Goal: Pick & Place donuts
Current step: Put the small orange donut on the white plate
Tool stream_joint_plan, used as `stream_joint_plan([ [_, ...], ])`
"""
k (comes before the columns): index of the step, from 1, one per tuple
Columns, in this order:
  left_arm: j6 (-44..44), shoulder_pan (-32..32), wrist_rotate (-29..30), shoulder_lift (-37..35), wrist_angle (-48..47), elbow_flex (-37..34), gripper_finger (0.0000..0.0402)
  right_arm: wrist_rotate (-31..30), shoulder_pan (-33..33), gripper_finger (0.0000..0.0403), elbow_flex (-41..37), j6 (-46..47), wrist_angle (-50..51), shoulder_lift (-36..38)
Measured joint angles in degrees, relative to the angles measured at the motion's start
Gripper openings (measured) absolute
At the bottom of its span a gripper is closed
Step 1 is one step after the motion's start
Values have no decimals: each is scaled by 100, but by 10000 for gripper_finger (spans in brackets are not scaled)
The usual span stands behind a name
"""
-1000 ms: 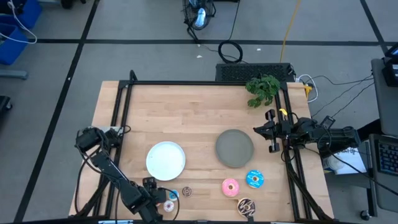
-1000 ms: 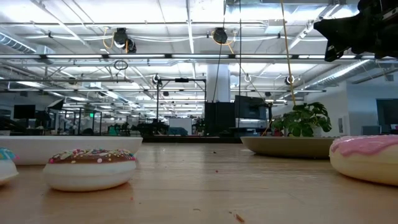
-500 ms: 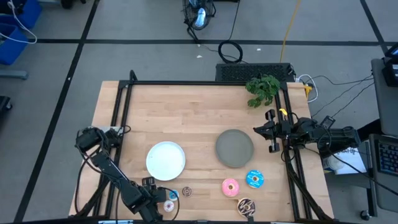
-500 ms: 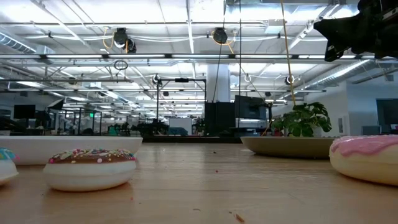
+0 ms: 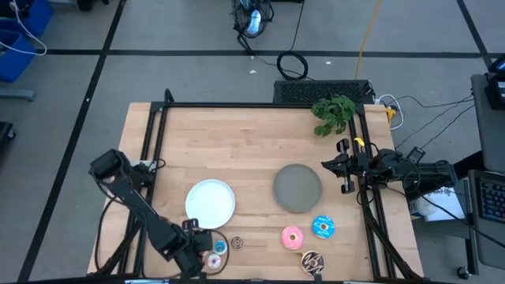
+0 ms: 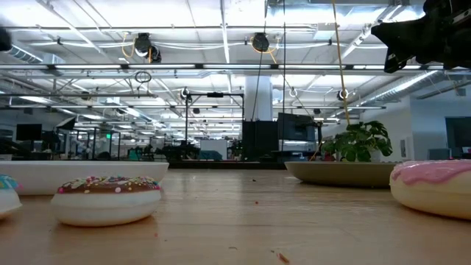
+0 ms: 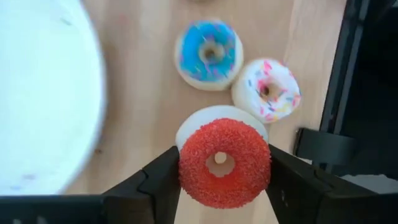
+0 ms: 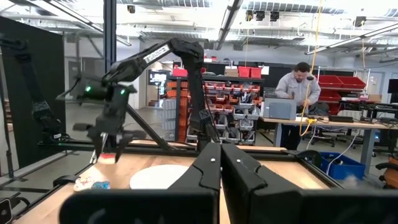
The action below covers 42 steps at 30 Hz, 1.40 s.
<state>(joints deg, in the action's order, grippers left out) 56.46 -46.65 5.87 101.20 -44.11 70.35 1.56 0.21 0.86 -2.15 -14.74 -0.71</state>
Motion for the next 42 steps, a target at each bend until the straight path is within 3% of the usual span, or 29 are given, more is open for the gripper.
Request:
stream_joint_plan([
  [10, -963, 694, 592, -1107, -549, 2, 193, 0, 0, 0, -1, -1, 0, 0],
  [17, -810, 1274, 617, -1286, -1618, 4, 202, 0, 0, 0, -2, 67, 2, -2],
  [21, -1134, 1751, 577, -1121, -2053, 0, 216, 0, 2, 0, 0, 145, 0, -2],
  [29, -2507, 2354, 569, -593, -1734, -55, 225, 0, 1, 0, -1, 125, 2, -2],
  [42, -3219, 3050, 99, 491, -1142, -55, 225, 0, 0, 0, 0, 176, 0, -2],
])
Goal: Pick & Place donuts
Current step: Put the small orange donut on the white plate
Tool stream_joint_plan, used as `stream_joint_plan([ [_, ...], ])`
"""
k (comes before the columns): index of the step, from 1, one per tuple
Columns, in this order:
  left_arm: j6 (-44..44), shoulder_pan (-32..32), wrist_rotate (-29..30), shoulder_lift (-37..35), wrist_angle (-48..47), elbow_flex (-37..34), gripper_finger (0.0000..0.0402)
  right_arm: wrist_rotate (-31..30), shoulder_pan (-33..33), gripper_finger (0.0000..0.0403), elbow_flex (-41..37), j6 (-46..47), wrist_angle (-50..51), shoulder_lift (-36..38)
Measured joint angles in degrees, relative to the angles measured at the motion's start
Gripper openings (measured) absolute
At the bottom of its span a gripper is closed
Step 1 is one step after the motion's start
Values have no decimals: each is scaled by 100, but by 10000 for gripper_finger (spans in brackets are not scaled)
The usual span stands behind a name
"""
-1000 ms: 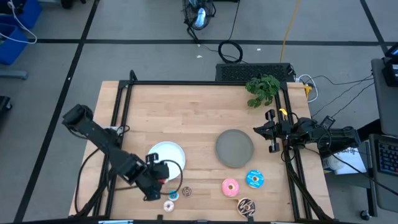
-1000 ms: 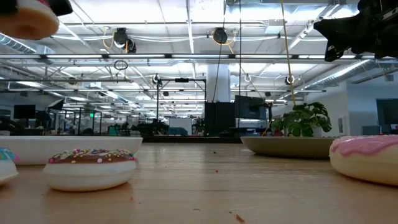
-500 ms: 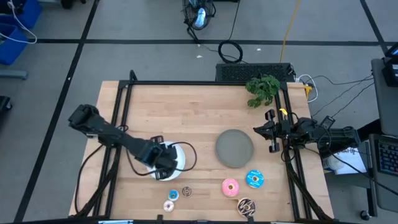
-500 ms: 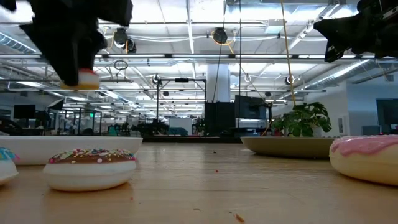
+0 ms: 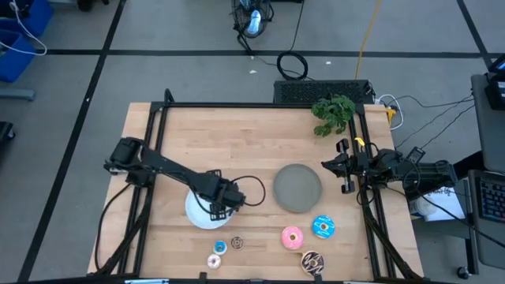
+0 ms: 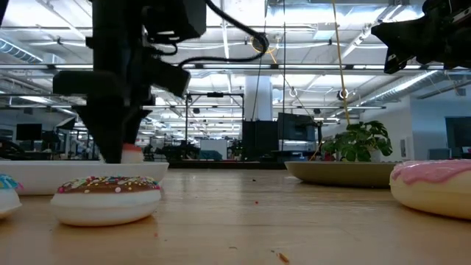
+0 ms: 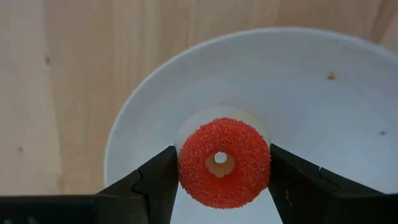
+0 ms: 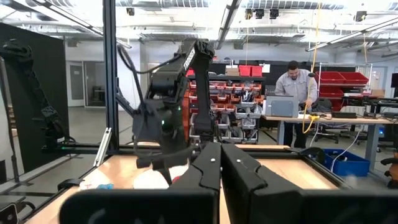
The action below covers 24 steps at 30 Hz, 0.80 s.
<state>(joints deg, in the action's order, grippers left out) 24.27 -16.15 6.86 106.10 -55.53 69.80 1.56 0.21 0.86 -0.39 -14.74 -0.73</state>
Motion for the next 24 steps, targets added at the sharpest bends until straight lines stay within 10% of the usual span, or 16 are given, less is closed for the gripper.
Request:
stream_joint_plan([
  [17, 187, 23, -109, 230, 144, 0, 229, 2, 1, 0, -2, -21, -2, 0],
  [24, 263, 34, -130, 219, 116, 0, 296, 2, 0, 0, 0, -23, -2, 0],
])
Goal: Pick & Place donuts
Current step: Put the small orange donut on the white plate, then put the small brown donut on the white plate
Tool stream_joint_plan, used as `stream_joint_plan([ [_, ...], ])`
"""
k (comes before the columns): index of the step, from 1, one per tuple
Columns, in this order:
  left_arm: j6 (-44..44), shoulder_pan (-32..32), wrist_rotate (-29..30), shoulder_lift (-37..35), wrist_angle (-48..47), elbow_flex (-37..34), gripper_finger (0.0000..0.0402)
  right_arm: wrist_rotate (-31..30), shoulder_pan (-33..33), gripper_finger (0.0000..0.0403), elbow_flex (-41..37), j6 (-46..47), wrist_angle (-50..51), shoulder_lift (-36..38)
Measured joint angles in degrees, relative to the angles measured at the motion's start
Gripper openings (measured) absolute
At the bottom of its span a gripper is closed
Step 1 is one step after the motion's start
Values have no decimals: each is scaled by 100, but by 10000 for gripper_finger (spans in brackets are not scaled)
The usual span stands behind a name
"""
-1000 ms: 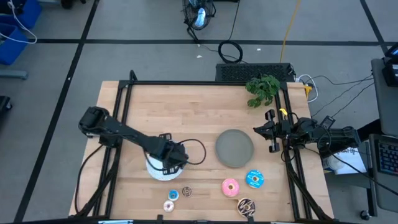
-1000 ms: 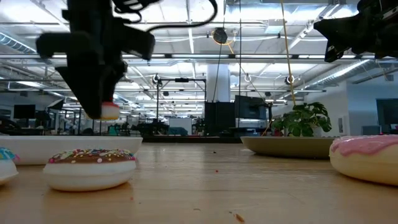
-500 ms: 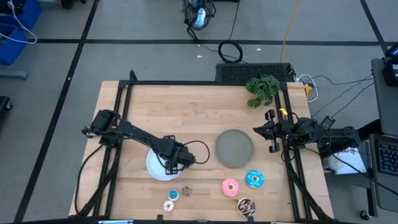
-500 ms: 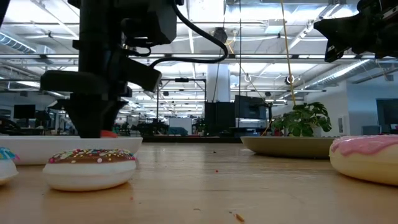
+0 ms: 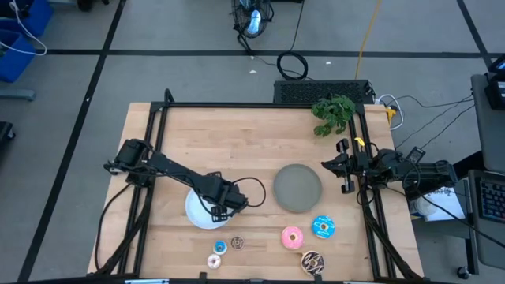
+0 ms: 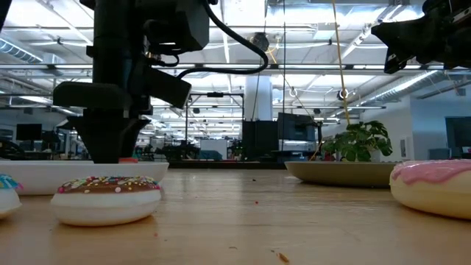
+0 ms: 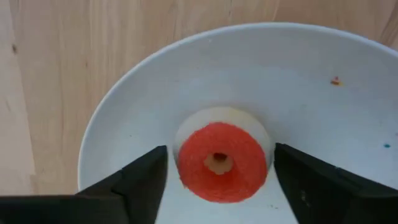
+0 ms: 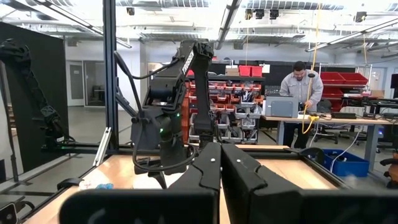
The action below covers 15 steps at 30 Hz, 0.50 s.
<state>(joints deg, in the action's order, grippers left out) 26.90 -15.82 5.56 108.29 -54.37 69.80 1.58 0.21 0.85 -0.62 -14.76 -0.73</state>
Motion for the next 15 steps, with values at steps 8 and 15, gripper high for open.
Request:
stream_joint_plan([
  [8, -290, 6, 79, -124, -529, 257, 387, 0, 2, 0, -1, -2, -2, 2],
  [15, 25, -90, -70, -334, -1648, 1471, 388, 0, 1, 0, 0, -21, -31, 0],
])
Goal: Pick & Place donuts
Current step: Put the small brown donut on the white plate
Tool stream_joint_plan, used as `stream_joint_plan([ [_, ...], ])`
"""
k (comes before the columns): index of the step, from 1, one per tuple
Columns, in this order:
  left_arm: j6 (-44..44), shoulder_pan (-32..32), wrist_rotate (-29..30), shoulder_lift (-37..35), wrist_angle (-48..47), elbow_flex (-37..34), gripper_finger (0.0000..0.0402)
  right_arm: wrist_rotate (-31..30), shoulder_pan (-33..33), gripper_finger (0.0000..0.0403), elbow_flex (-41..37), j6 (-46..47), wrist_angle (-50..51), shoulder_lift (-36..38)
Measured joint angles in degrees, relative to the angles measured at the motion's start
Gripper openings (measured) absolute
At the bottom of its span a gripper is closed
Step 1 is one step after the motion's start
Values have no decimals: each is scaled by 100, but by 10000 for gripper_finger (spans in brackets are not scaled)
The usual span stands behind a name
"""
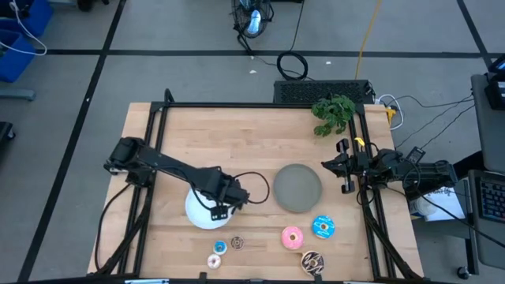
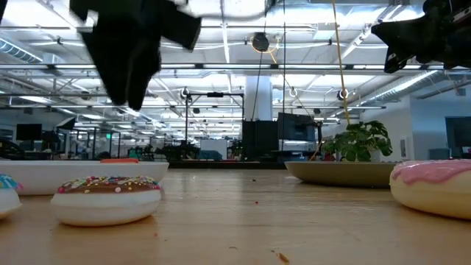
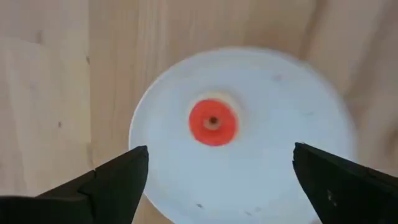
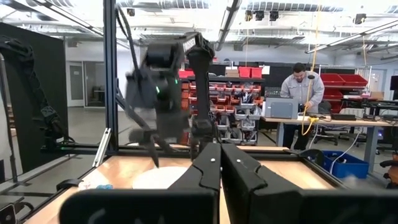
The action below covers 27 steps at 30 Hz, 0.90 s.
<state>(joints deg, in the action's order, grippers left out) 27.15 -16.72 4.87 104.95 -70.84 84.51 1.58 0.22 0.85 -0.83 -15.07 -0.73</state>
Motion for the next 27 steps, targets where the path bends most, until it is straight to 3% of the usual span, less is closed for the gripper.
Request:
stream_joint_plan([
  [3, -32, -268, -92, -16, -14, 523, 358, 0, -1, 0, 0, -4, -2, 0],
  [7, 1, -770, 123, -14, 72, 917, 286, 0, -1, 0, 1, -4, 6, -3],
  [17, 810, -1591, 101, -5, 591, 1032, 22, -2, -1, 0, 1, 4, -7, -4],
  [23, 377, -1917, 248, -3, 1342, 1032, 14, -1, -1, 0, 0, 13, -8, -4],
  [27, 751, -1861, 237, -3, 1389, 1032, 6, -1, -1, 0, 0, 14, -8, -4],
])
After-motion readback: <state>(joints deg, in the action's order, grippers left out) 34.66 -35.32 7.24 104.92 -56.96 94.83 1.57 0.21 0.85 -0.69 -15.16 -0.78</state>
